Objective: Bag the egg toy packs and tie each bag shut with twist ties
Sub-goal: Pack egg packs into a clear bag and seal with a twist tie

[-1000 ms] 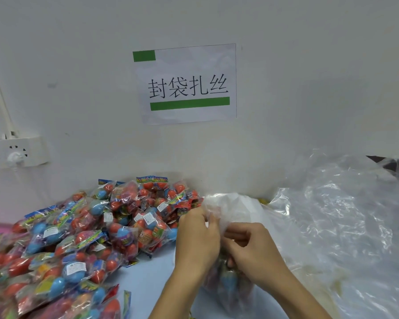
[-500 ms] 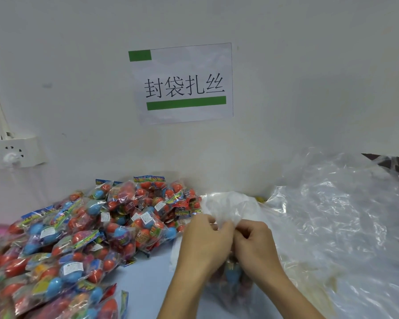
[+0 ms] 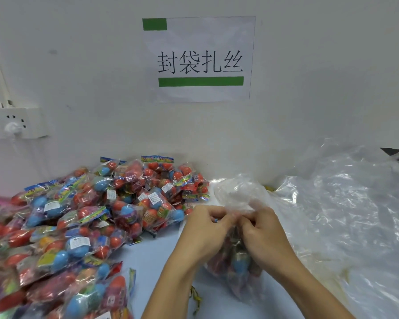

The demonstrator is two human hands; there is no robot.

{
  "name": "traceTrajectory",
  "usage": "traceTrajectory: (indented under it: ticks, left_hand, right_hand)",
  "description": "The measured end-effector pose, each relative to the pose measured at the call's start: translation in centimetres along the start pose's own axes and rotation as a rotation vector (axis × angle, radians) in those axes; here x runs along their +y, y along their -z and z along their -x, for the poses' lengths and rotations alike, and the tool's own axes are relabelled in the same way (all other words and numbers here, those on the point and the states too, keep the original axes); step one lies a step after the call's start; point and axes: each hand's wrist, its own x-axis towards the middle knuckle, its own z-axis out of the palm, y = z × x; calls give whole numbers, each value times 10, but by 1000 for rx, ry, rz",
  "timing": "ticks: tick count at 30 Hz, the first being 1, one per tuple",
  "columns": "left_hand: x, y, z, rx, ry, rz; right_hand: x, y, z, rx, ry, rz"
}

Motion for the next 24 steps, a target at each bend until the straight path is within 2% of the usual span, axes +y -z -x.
traceTrajectory:
  ticks: [6,12,14,18,21,24]
  left_hand:
    - [1,-21,0,196,63,168]
    - [-5,-25,-6,378,95,278]
    - [-8,-18,-9,408,40,285]
    - [-15,-3,-13,497,27,344]
    - [-18,11,-16,630,44,376]
    - [-20,23,-16,798,23,360]
  right_hand:
    - [2,-2,-2,-28,-23,134]
    - [-8,-5,2,26,-83,-85]
    - [-10,-5,3,103,-15,-70]
    - [-24,-1,6,212,283,47]
    - [-35,-1,12,82,359,4]
    - [-43,-3,19,-212,301,78]
